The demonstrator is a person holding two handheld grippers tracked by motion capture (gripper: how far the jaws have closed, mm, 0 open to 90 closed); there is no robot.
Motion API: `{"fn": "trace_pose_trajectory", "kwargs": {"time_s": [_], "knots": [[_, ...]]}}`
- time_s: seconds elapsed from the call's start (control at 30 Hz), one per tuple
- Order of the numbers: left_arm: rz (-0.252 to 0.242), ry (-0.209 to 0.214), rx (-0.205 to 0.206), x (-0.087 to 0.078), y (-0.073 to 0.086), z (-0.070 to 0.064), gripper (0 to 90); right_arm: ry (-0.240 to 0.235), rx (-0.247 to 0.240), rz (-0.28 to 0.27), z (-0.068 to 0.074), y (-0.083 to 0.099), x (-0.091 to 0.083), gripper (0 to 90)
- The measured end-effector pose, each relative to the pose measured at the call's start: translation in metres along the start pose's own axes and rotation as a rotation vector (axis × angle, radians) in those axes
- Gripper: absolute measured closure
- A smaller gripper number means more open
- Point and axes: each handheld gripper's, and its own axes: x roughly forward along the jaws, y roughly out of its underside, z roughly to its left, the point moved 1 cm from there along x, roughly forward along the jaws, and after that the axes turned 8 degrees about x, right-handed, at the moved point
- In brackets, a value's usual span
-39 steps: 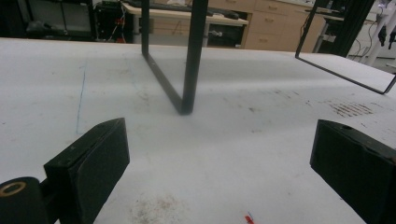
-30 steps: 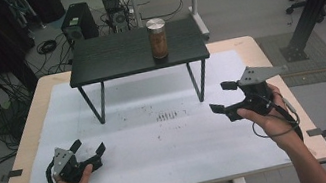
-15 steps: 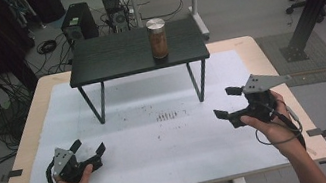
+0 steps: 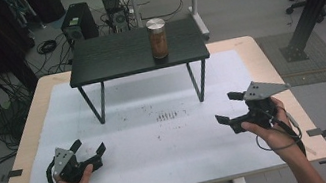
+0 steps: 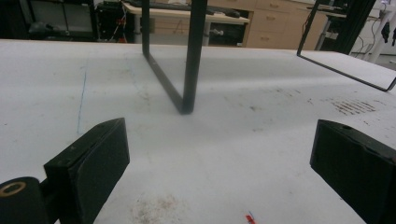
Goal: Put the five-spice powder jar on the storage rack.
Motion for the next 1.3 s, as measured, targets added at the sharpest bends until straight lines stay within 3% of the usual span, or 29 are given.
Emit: {"fn": "trace_pose_trajectory", "kwargs": {"time_s": [1.3], "knots": [[0.008, -0.006, 0.007, 0.001, 0.0, -0.001, 5.0, 0.034, 0.007, 0.015, -0.009, 0.041, 0.003, 13.5]]}}
